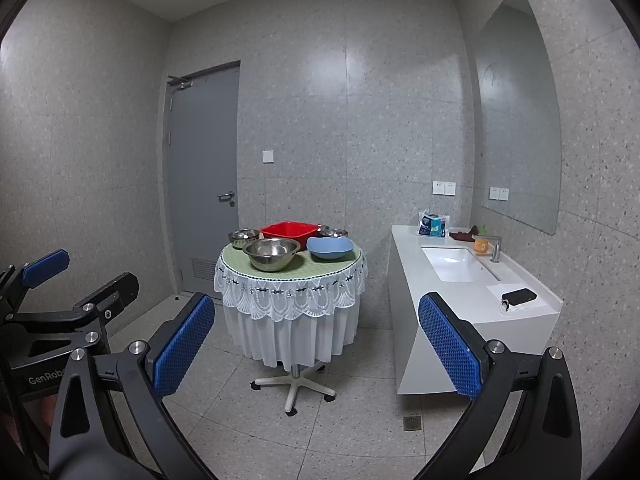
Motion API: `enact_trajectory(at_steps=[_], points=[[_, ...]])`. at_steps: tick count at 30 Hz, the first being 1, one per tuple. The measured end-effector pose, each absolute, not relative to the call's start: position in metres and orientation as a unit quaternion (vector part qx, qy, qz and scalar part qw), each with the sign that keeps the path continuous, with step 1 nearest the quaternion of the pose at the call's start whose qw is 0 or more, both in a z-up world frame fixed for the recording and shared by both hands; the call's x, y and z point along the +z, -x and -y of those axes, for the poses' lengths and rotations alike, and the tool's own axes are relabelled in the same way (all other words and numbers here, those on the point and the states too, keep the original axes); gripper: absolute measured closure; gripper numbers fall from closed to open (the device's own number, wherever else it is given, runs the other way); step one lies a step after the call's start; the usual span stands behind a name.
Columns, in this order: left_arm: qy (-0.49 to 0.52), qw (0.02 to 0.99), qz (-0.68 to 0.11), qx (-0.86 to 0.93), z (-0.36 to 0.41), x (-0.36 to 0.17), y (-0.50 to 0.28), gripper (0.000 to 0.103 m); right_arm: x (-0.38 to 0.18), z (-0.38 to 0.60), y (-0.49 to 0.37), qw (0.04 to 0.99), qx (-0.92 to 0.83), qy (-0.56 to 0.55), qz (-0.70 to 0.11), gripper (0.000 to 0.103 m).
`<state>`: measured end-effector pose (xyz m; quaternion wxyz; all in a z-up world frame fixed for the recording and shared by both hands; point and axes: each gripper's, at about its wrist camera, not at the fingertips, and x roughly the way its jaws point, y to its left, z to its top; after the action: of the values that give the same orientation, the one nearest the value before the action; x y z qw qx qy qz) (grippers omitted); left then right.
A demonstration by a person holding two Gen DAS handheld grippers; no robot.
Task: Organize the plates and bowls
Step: 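Carry both tools toward the round table with the bowls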
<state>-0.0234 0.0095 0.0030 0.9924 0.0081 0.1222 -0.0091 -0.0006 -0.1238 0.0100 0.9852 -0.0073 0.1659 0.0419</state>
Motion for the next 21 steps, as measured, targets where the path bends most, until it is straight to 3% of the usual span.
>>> enact_trajectory(at_steps=[21], points=[[-0.011,0.993,-0.116,-0.008,-0.0067,-0.0024,0.0286,0.001,0.0089,0.1219,0.0097,0.985,0.041,0.004,-0.166,0.000]])
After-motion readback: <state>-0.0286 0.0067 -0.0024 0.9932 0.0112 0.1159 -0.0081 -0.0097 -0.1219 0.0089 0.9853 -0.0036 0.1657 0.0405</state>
